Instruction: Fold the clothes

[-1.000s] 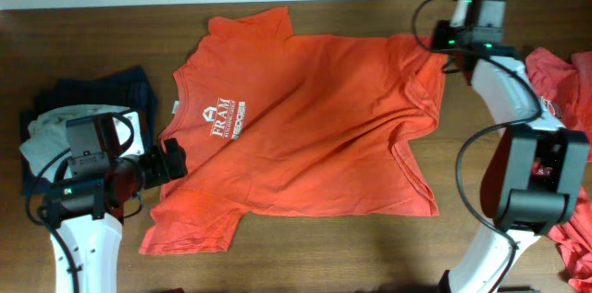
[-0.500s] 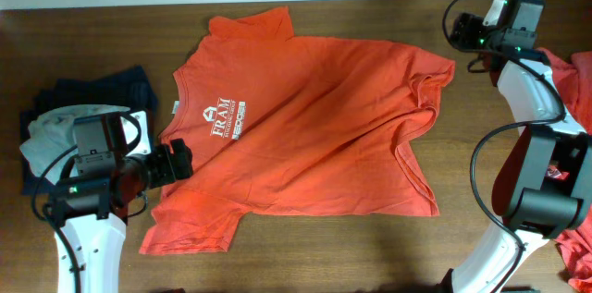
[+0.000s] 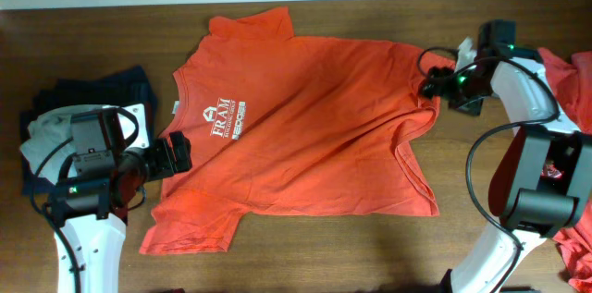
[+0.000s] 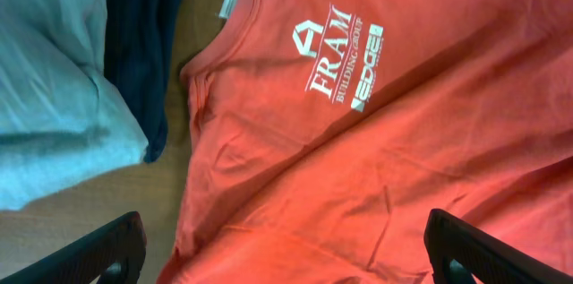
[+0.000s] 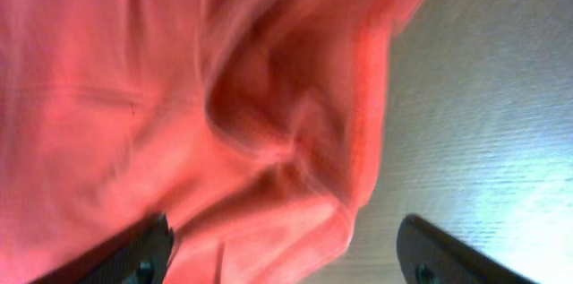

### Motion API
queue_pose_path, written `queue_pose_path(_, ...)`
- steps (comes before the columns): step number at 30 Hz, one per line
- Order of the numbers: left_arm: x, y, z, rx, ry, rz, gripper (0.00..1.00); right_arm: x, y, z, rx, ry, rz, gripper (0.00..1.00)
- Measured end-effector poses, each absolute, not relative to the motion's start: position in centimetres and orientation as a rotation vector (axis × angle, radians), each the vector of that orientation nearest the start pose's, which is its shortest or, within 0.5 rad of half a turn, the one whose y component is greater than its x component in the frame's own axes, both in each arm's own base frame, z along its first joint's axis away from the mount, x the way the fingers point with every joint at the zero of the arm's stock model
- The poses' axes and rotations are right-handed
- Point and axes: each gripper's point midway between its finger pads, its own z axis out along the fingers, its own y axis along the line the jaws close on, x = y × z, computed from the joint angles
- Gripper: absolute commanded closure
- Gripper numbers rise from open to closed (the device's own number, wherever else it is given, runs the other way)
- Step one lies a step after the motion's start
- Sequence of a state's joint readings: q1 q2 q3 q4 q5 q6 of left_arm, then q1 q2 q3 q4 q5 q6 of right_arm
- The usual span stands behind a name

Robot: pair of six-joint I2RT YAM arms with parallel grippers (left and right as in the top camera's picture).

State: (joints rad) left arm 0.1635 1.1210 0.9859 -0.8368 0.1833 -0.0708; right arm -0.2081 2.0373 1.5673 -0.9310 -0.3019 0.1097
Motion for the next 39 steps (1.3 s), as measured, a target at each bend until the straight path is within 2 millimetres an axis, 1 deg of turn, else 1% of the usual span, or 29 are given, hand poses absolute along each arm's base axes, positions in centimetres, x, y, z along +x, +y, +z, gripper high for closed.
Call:
queue_pose_path(1, 29.6, 1.7, 17.8, -0.221, 2.51, -0.197, 0.01, 41.4, -3.0, 5.5, 0.429, 2.949, 0.449, 0.16)
queue_pose_path(2, 29.8, 1.6, 18.0, -0.216, 2.502, -0.204, 0.01, 40.7, -2.6, 5.5, 0.431, 2.98, 0.458, 0.16)
queue_pose_path(4, 30.3, 1.2, 18.4, -0.19, 2.473, -0.23, 0.01, 38.7, -1.0, 5.4, 0.415, 3.074, 0.468, 0.17)
queue_pose_path(8, 30.9, 0.2, 19.1, -0.121, 2.437, -0.296, 0.01, 37.2, 1.6, 5.1, 0.314, 3.166, 0.391, 0.17)
queue_pose_path(9, 30.9, 0.0, 19.2, -0.113, 2.435, -0.305, 0.01, 36.9, 2.3, 4.9, 0.29, 3.182, 0.362, 0.19)
queue_pose_path(11, 30.9, -0.2, 19.2, -0.101, 2.433, -0.318, 0.01, 36.4, 3.2, 4.7, 0.264, 3.206, 0.318, 0.23)
queue_pose_path(13, 30.9, -0.3, 19.2, -0.091, 2.431, -0.326, 0.01, 36.0, 3.6, 4.4, 0.261, 3.224, 0.275, 0.25)
queue_pose_path(15, 30.9, -0.4, 19.3, -0.088, 2.429, -0.33, 0.01, 35.5, 3.3, 4.0, 0.291, 3.238, 0.238, 0.27)
queue_pose_path(17, 30.9, -0.4, 19.3, -0.085, 2.428, -0.335, 0.01, 34.9, 2.6, 3.5, 0.325, 3.255, 0.181, 0.33)
queue_pose_path(18, 30.9, -0.5, 19.3, -0.084, 2.428, -0.337, 0.01, 34.7, 2.4, 3.3, 0.337, 3.26, 0.158, 0.39)
queue_pose_path(22, 30.9, -0.5, 19.3, -0.084, 2.428, -0.338, 0.01, 34.8, 1.9, 2.9, 0.365, 3.249, 0.116, 0.5)
queue_pose_path(28, 30.9, -0.5, 19.3, -0.084, 2.428, -0.338, 0.01, 35.7, 1.6, 2.5, 0.388, 3.204, 0.085, 0.51)
queue_pose_path(32, 30.9, -0.5, 19.3, -0.084, 2.427, -0.338, 0.01, 35.7, 1.5, 1.9, 0.424, 3.19, 0.084, 0.52)
queue_pose_path(33, 30.9, -0.5, 19.3, -0.084, 2.427, -0.338, 0.01, 35.6, 1.5, 1.7, 0.437, 3.188, 0.082, 0.56)
queue_pose_path(35, 30.9, -0.5, 19.3, -0.084, 2.427, -0.338, 0.01, 35.4, 1.5, 1.2, 0.475, 3.186, 0.076, 0.74)
queue_pose_path(36, 30.9, -0.5, 19.3, -0.084, 2.427, -0.338, 0.01, 35.4, 1.5, 1.1, 0.48, 3.183, 0.076, 0.84)
queue_pose_path(39, 30.9, -0.5, 19.3, -0.084, 2.427, -0.338, 0.01, 35.8, 1.1, 1.0, 0.513, 3.156, 0.052, 0.91)
